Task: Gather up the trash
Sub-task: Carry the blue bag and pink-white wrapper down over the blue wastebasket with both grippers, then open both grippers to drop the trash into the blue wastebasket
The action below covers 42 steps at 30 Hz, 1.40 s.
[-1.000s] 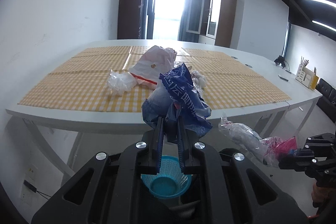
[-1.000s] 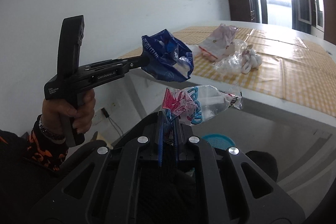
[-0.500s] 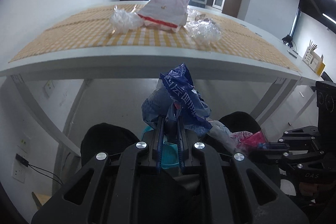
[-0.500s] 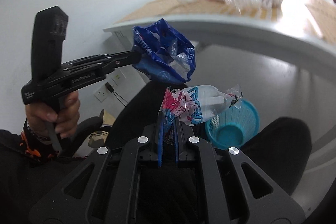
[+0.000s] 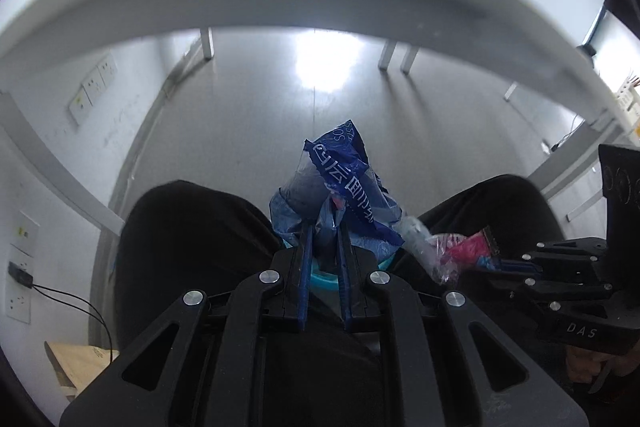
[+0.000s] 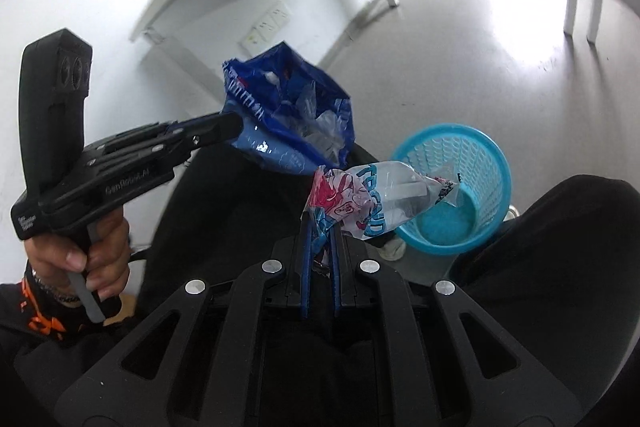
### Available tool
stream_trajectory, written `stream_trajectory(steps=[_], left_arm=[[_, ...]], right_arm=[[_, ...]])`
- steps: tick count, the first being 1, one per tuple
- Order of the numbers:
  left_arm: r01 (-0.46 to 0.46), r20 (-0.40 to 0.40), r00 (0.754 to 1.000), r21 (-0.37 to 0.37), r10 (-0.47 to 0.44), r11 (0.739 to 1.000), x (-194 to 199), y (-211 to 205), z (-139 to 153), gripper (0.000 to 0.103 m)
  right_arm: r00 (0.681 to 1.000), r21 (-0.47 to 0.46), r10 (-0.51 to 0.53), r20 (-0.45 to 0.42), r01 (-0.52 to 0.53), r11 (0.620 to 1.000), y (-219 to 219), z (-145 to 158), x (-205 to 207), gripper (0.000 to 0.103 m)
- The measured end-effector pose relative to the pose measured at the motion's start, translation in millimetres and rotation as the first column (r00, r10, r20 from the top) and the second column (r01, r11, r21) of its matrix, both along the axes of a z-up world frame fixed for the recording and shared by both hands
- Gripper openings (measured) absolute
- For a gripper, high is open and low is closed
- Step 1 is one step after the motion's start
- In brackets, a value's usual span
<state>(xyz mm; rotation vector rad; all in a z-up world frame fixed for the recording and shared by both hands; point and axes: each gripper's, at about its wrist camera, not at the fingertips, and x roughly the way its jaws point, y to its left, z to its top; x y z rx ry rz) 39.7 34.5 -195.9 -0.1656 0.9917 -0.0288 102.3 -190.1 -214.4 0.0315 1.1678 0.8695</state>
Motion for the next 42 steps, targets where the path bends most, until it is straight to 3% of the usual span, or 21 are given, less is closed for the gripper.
stream_trajectory(steps=[9, 21, 29, 34, 42], left_arm=[[-0.035, -0.159, 0.987, -0.032, 0.030, 0.999, 55.5, -1.5, -59.9, 0.011], [-0.109, -0.299, 0.951, -0.085, 0.079, 0.990, 130.2, 5.0, -126.0, 0.011], [-0.125, -0.396, 0.915, -0.087, 0.081, 0.988, 165.0, -1.1, -166.0, 0.010], [-0.165, -0.471, 0.877, -0.115, 0.093, 0.980, 186.6, 4.9, -194.2, 0.011], [-0.172, -0.510, 0.856, -0.120, 0.088, 0.978, 200.1, 0.9, -212.8, 0.013]], right_arm=[[0.997, -0.088, -0.040, -0.070, 0.034, 0.996, 8.2, -37.6, 31.8, 0.007], [0.984, -0.179, -0.100, -0.146, 0.074, 0.981, 21.7, -98.0, 86.9, 0.007], [0.965, -0.233, -0.150, -0.216, 0.099, 0.967, 31.2, -139.2, 121.5, 0.007], [0.952, -0.276, -0.176, -0.249, 0.105, 0.956, 35.5, -165.5, 142.7, 0.007], [0.928, -0.315, -0.221, -0.299, 0.123, 0.941, 35.8, -198.4, 161.6, 0.010]])
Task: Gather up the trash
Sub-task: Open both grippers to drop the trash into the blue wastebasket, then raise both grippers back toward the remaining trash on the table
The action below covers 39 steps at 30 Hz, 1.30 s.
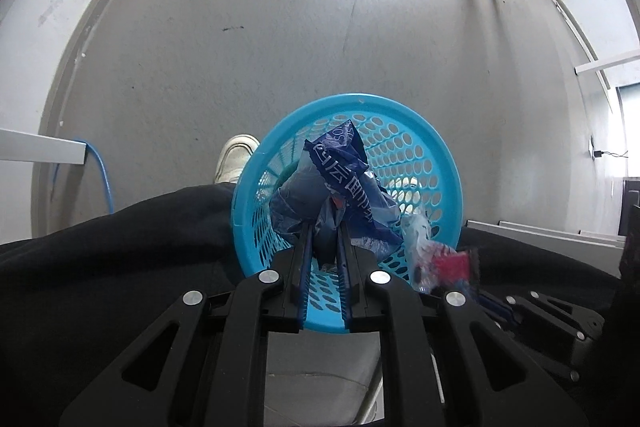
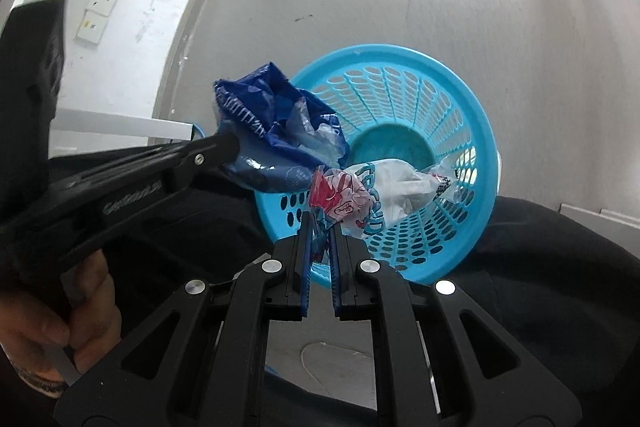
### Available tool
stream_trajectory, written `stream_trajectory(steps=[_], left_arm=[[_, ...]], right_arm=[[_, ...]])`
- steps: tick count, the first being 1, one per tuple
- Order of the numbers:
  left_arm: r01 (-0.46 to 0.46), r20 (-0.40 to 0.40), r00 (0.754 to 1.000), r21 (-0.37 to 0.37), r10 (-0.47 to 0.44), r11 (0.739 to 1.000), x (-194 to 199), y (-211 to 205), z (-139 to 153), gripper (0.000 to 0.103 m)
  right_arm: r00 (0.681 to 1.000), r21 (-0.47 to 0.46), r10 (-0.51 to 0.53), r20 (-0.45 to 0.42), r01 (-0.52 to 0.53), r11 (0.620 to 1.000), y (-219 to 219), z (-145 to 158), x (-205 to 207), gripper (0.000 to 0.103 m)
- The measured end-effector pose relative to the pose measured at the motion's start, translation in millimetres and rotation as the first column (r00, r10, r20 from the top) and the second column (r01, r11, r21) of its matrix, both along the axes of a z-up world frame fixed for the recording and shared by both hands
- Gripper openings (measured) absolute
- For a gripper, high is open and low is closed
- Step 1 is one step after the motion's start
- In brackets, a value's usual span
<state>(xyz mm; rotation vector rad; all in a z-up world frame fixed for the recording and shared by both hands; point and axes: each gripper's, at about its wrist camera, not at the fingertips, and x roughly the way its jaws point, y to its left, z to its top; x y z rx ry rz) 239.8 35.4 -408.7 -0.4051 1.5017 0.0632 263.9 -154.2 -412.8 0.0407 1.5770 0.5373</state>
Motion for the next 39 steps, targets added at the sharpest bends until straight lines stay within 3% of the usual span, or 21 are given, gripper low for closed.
stream_trajectory(steps=[1, 2, 3, 4, 10, 16, 21, 28, 33, 35, 39], left_arm=[[-0.001, -0.004, 1.000, -0.009, 0.001, 1.000, 1.2, 0.4, -1.1, 0.019], [-0.007, -0.003, 1.000, -0.019, 0.007, 1.000, 4.0, 4.7, -4.2, 0.030], [-0.020, 0.002, 1.000, -0.023, 0.020, 1.000, 4.1, 7.0, -2.9, 0.033], [-0.032, 0.008, 0.999, -0.024, 0.032, 0.999, 5.4, 9.3, -3.3, 0.035], [-0.062, 0.026, 0.998, -0.024, 0.063, 0.998, 1.1, 14.1, -0.7, 0.036], [-0.062, 0.076, 0.995, -0.019, 0.063, 0.998, -13.9, 13.3, 20.1, 0.037], [-0.042, 0.146, 0.989, 0.027, 0.037, 0.999, -31.8, 9.8, 47.6, 0.041], [0.027, 0.273, 0.961, 0.081, -0.048, 0.996, -67.5, 2.8, 92.9, 0.051], [0.069, 0.296, 0.949, 0.134, -0.106, 0.989, -94.2, -6.1, 122.9, 0.051], [0.073, 0.321, 0.941, 0.121, -0.109, 0.990, -107.0, -6.3, 137.7, 0.054], [0.067, 0.403, 0.907, 0.153, -0.124, 0.986, -138.0, -3.5, 172.8, 0.058]], right_arm=[[1.000, -0.010, -0.013, 0.007, 0.013, 1.000, -1.4, -0.7, 1.9, 0.011], [1.000, -0.014, -0.021, 0.010, 0.021, 1.000, -2.3, -1.0, 2.9, 0.023], [1.000, -0.010, -0.026, 0.008, 0.027, 1.000, -3.2, -2.0, 4.0, 0.032], [1.000, -0.008, -0.028, 0.004, 0.028, 1.000, -3.6, -2.8, 4.3, 0.032], [0.999, -0.020, -0.023, 0.037, 0.024, 1.000, -2.2, -1.1, 6.1, 0.033], [0.993, -0.045, 0.003, 0.119, 0.002, 0.999, -7.0, 26.2, -8.7, 0.040], [0.979, -0.131, 0.041, 0.200, -0.015, 0.991, -14.5, 54.2, -24.2, 0.046], [0.927, -0.149, 0.111, 0.359, -0.060, 0.987, -25.5, 108.2, -67.0, 0.056], [0.901, -0.128, 0.128, 0.414, -0.082, 0.988, -41.7, 142.4, -88.3, 0.058], [0.885, -0.124, 0.132, 0.447, -0.084, 0.989, -50.2, 158.2, -99.9, 0.058], [0.853, -0.103, 0.132, 0.506, -0.092, 0.990, -64.7, 188.5, -127.9, 0.061]])
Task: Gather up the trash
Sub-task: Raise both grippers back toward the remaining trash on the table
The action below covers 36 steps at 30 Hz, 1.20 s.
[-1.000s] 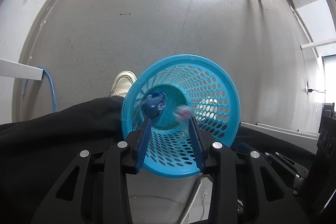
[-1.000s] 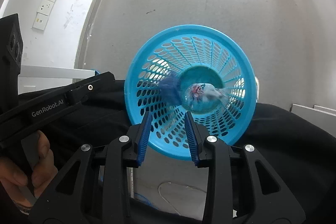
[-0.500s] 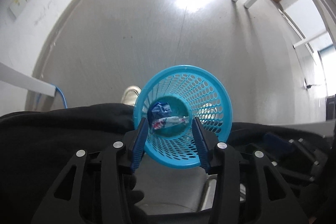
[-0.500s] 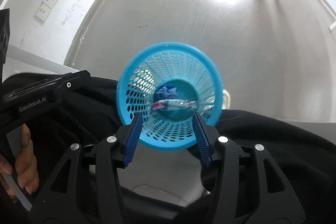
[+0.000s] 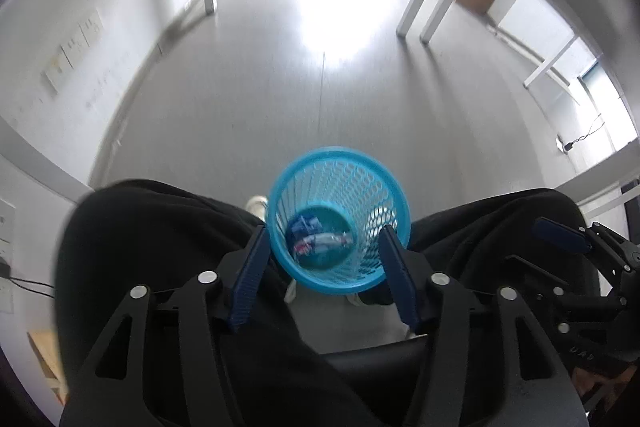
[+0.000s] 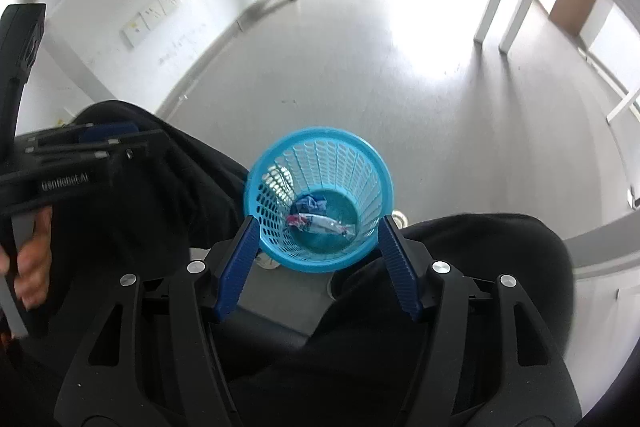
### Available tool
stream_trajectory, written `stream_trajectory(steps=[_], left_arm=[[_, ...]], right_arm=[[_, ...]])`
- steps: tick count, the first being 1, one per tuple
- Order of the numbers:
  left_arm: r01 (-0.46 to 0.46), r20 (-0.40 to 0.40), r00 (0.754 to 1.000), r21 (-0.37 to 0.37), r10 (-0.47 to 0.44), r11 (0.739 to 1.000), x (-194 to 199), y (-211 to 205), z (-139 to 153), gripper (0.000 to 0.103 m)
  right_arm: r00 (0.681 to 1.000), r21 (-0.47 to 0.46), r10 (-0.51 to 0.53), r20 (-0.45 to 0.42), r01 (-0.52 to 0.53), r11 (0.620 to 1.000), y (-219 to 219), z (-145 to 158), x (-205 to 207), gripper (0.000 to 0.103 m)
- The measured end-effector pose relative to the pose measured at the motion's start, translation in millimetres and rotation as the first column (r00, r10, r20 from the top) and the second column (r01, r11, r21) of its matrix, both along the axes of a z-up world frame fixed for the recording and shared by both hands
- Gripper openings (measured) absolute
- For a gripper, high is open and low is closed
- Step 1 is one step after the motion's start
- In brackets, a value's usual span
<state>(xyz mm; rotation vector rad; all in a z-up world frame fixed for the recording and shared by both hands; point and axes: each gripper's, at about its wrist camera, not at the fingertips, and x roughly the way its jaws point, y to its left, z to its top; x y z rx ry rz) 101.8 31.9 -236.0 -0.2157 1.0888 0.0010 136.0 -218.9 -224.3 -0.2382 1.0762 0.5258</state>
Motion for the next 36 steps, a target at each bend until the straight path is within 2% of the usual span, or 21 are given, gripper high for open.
stream_trajectory(steps=[8, 10, 11, 14, 18, 24, 29, 36], left_arm=[[0.003, 0.164, 0.986, 0.122, -0.023, 0.992, -59.5, -2.6, 61.2, 0.075], [0.006, 0.183, 0.983, 0.123, -0.029, 0.992, -69.0, -4.9, 72.3, 0.082], [0.006, 0.185, 0.982, 0.128, -0.030, 0.992, -70.1, -4.4, 75.7, 0.082], [-0.007, 0.227, 0.973, 0.171, -0.032, 0.985, -80.3, -7.0, 91.9, 0.089], [-0.029, 0.293, 0.955, 0.237, -0.043, 0.971, -91.0, -10.0, 115.3, 0.092], [-0.065, 0.370, 0.928, 0.289, -0.049, 0.955, -95.3, -5.3, 143.6, 0.096], [-0.092, 0.423, 0.905, 0.311, -0.051, 0.946, -90.3, -1.7, 160.7, 0.097], [-0.132, 0.468, 0.883, 0.299, -0.025, 0.945, -67.0, 16.0, 181.7, 0.097]], right_arm=[[0.986, 0.118, -0.048, 0.162, 0.029, 0.993, -29.8, 61.7, -46.5, 0.066], [0.981, 0.148, -0.058, 0.184, 0.030, 0.988, -33.3, 75.5, -53.8, 0.068], [0.980, 0.163, -0.056, 0.192, 0.025, 0.986, -34.3, 82.7, -56.1, 0.069], [0.969, 0.186, -0.044, 0.241, -0.002, 0.982, -32.3, 105.8, -65.4, 0.072], [0.954, 0.217, -0.052, 0.296, -0.015, 0.976, -30.5, 130.6, -70.9, 0.078], [0.927, 0.246, -0.069, 0.368, -0.025, 0.969, -23.4, 163.6, -67.2, 0.088], [0.902, 0.224, -0.065, 0.428, -0.036, 0.974, -6.8, 190.3, -51.7, 0.092], [0.884, 0.270, -0.119, 0.453, -0.009, 0.963, 6.4, 213.5, -24.8, 0.094]])
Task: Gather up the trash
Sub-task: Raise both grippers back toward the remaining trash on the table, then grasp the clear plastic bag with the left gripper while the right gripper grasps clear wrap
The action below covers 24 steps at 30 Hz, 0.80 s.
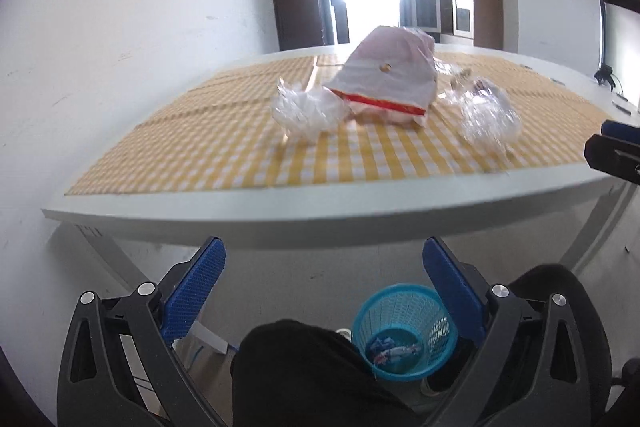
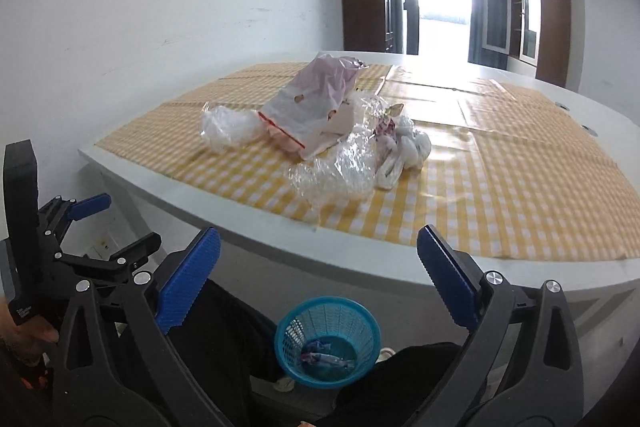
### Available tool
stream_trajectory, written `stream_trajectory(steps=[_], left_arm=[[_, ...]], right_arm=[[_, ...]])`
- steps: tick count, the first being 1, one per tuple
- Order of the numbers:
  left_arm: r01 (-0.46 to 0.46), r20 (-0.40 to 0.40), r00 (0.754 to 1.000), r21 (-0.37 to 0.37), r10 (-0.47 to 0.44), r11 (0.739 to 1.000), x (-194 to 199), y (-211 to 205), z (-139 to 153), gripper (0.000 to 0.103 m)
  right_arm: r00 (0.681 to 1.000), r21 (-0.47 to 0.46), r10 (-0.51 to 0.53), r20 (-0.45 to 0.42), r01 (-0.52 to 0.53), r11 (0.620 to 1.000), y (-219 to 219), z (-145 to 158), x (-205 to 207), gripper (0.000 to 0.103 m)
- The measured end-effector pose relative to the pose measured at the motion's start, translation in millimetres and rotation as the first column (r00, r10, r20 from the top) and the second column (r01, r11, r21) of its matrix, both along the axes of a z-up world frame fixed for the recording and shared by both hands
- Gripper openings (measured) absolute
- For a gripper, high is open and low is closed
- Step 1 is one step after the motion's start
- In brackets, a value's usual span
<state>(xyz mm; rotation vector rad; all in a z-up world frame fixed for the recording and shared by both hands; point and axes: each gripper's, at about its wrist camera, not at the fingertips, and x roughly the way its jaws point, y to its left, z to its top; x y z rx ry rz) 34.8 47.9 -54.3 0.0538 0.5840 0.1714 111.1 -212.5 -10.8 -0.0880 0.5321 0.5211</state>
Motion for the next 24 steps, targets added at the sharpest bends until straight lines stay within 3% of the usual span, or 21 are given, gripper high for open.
stream_trajectory(steps=[6, 19, 22, 24], left_arm=[[0.018, 0.010, 1.000, -0.130, -0.017, 0.991, 38.4, 31.6, 18.4, 0.097], [0.020, -0.017, 1.000, -0.273, -0.026, 0.962, 130.5, 73.7, 28.6, 0.090], [0.023, -0.040, 0.999, -0.290, -0.036, 0.957, 148.2, 76.6, 26.5, 0.085], [0.027, -0.060, 0.997, -0.281, -0.045, 0.959, 158.1, 74.1, 23.6, 0.080]], right_arm=[[0.999, 0.001, -0.032, 0.014, 0.032, 1.000, 17.3, 2.9, 24.9, 0.094], [0.993, -0.018, -0.093, -0.078, 0.092, 0.996, 34.1, -9.9, 87.5, 0.088], [0.989, -0.022, -0.097, -0.113, 0.095, 0.995, 36.2, -15.9, 98.8, 0.081], [0.986, -0.019, -0.091, -0.139, 0.089, 0.996, 37.6, -20.6, 103.0, 0.070]])
